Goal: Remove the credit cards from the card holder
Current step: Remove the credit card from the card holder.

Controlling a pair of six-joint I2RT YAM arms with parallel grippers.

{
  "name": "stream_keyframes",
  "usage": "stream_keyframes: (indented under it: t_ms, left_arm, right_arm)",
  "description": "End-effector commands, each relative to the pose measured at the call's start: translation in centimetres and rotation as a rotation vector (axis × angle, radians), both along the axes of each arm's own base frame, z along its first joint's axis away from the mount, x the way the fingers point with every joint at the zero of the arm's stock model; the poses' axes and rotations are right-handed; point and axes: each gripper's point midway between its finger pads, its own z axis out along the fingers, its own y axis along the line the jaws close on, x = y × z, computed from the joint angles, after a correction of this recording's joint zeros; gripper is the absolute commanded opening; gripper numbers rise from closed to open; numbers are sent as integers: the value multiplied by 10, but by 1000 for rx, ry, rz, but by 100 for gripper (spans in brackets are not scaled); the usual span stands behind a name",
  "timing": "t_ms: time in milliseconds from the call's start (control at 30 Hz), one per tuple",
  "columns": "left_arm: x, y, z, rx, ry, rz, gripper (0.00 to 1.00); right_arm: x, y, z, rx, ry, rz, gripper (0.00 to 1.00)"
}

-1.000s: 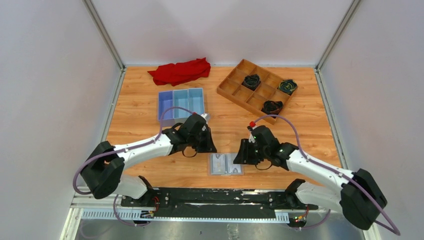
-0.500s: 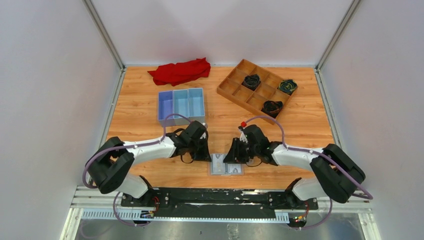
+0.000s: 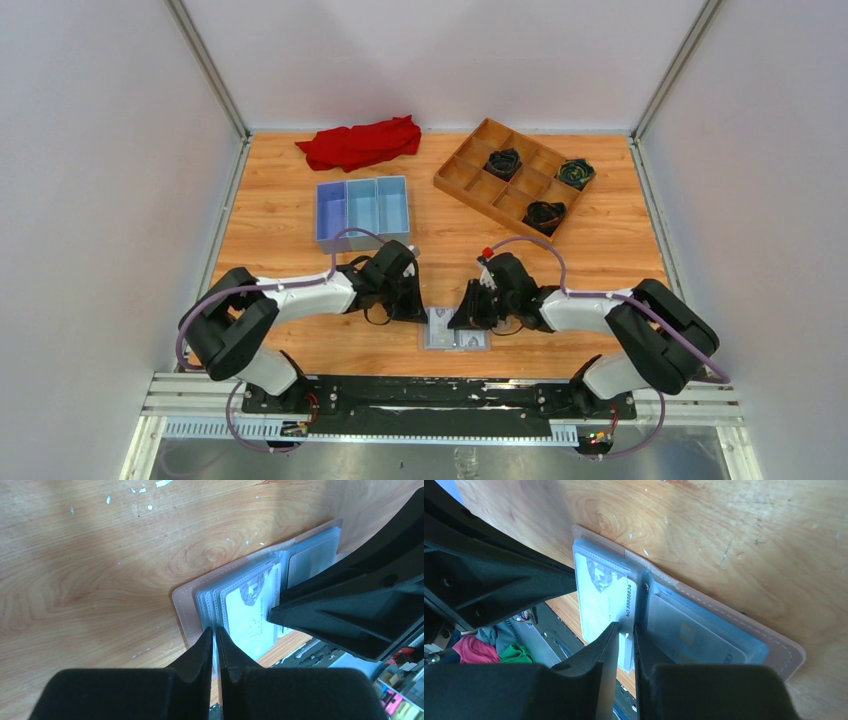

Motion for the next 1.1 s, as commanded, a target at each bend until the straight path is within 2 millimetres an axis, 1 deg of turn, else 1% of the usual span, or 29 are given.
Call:
stream_keyframes:
  t_ms: [0,67,133,167,300,400,500,600,833,1000,1067]
  left_arm:
    - [-4,4,-16,35,30,-7,8]
    - [-4,5,-18,42,32,-4,8]
    - [-5,7,-19,48,34,-1,8]
    - [-5,8,-21,55,36,0,8]
    - [-8,9,-27,41,57,11,7]
    - [-10,13,-33,61,69,17,6]
    - [-10,16,-34,65,69,22,6]
    - [-9,18,-34,73,66,26,6]
    - [-7,23,-39,100,75,31,6]
    - [-6,26,-41,113,76,34,6]
    - [-7,27,-41,118,77,32,6]
  right_arm:
    - [0,-2,-4,16,22,-24,16]
    - [1,-3,-2,20,19,-30,10]
    - [1,-4,-1,23,17,-33,1]
    - [1,-5,-1,25,18,-34,0]
    - [1,-9,-3,21,26,-44,0]
    - [1,-17,-6,22,36,-59,0]
    - [1,-25,-7,32,36,-73,0]
    - [-1,-30,-4,51,31,-63,0]
    - [-2,-33,7,117,20,-51,0]
    - [-2,-40,1,125,37,-58,0]
    - [-6,-42,-3,139,58,-53,0]
